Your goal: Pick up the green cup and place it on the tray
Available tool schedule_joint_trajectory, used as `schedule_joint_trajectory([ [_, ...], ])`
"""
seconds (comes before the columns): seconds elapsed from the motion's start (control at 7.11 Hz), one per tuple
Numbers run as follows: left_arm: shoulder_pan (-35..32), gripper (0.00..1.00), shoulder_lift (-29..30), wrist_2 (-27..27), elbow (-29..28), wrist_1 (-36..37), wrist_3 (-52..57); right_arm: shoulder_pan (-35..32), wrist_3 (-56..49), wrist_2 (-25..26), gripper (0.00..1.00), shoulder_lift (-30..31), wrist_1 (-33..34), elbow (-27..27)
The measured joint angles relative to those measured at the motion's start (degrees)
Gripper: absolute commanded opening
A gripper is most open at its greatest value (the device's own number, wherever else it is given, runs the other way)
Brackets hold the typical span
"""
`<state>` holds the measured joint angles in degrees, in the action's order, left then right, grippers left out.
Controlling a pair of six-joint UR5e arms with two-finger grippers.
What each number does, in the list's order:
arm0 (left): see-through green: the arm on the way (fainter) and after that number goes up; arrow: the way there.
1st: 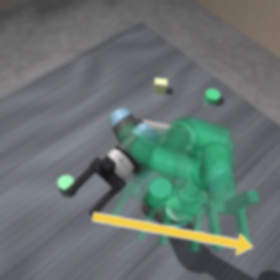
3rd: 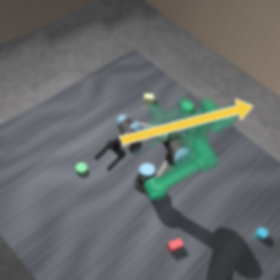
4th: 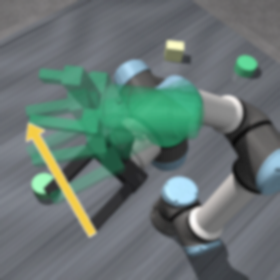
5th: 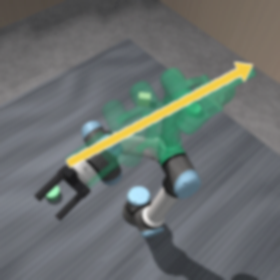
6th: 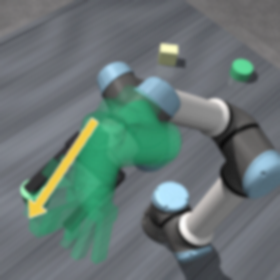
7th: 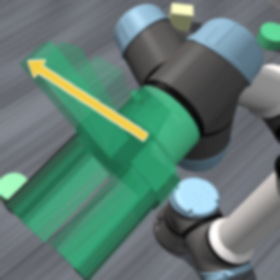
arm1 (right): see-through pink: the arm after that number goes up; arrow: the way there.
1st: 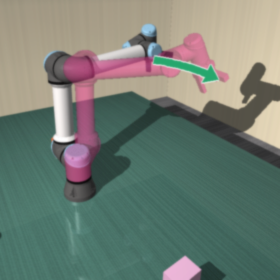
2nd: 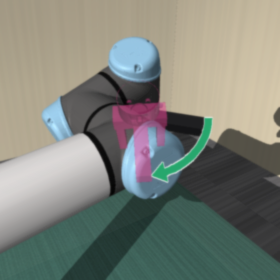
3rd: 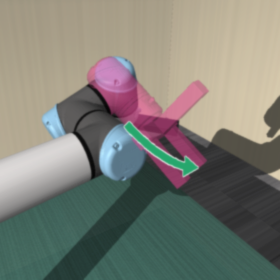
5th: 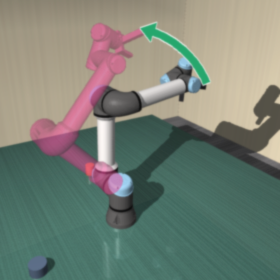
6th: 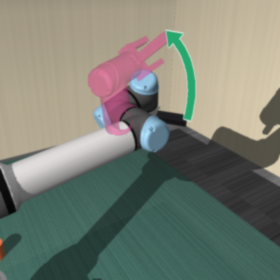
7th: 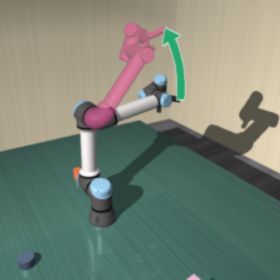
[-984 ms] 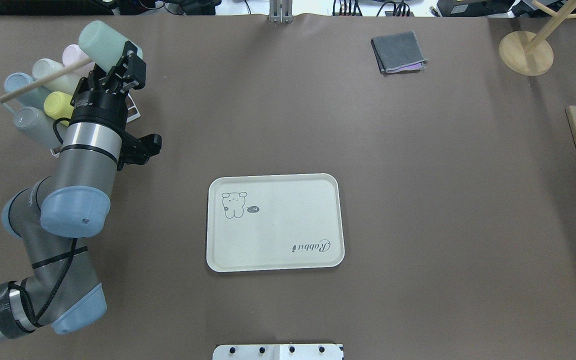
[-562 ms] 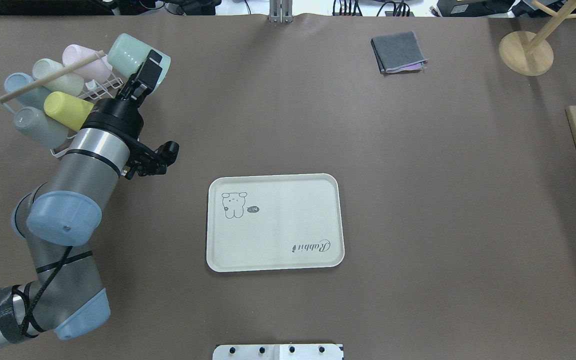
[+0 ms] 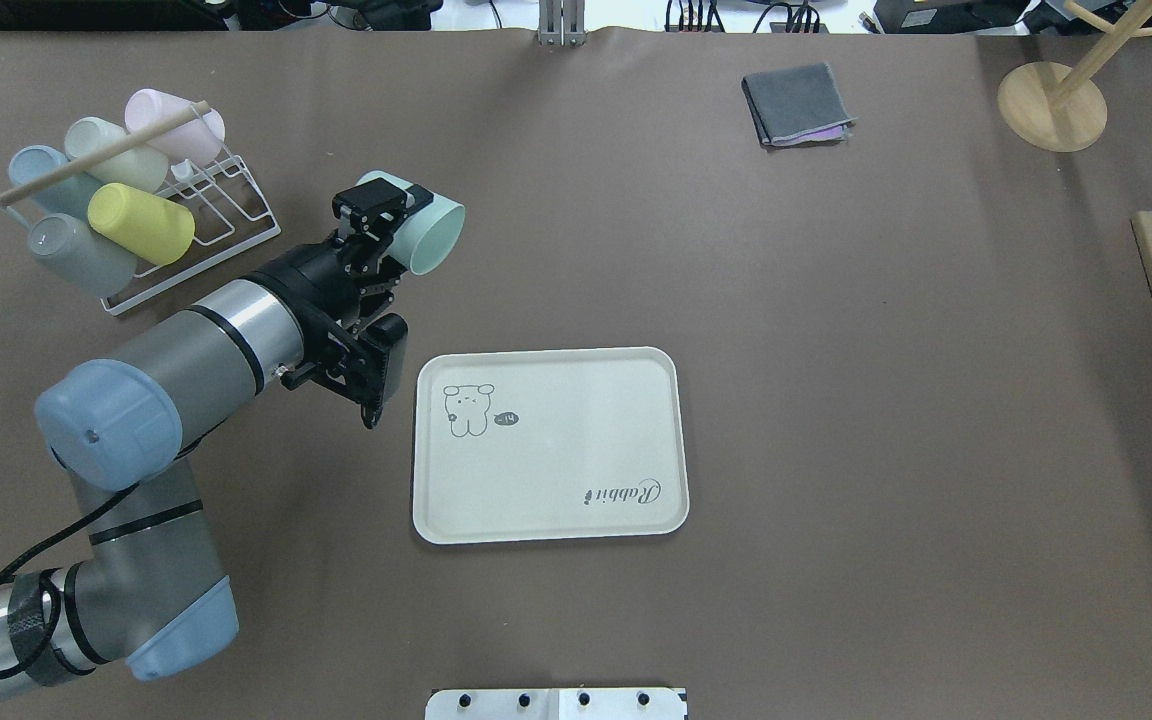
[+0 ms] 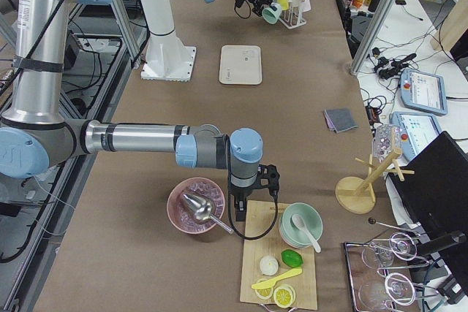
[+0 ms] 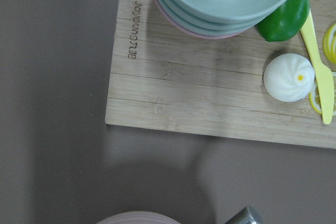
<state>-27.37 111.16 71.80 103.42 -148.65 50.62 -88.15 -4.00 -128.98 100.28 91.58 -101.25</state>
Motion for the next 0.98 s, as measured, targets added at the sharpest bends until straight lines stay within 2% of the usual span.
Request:
schedule_joint_trajectory([
  [0.14,0.12,0.41,1.05,6.3,-0.87,-2.08,-9.85,0.0,0.03,-0.1,1.0,0.0,0.0,0.0],
  [0.42,0.88,0.41,2.34,13.65,-3.96,-7.62,-27.03,0.0,0.05,-0.19,1.0,0.0,0.0,0.01],
  [0.7,2.14,0.41,5.5,18.32,-10.9,-14.16,-43.06,0.0,0.05,-0.2,1.0,0.0,0.0,0.06],
  [0.98,2.71,0.41,10.16,19.7,-19.4,-20.83,-51.53,0.0,0.05,-0.2,1.0,0.0,0.0,0.06],
])
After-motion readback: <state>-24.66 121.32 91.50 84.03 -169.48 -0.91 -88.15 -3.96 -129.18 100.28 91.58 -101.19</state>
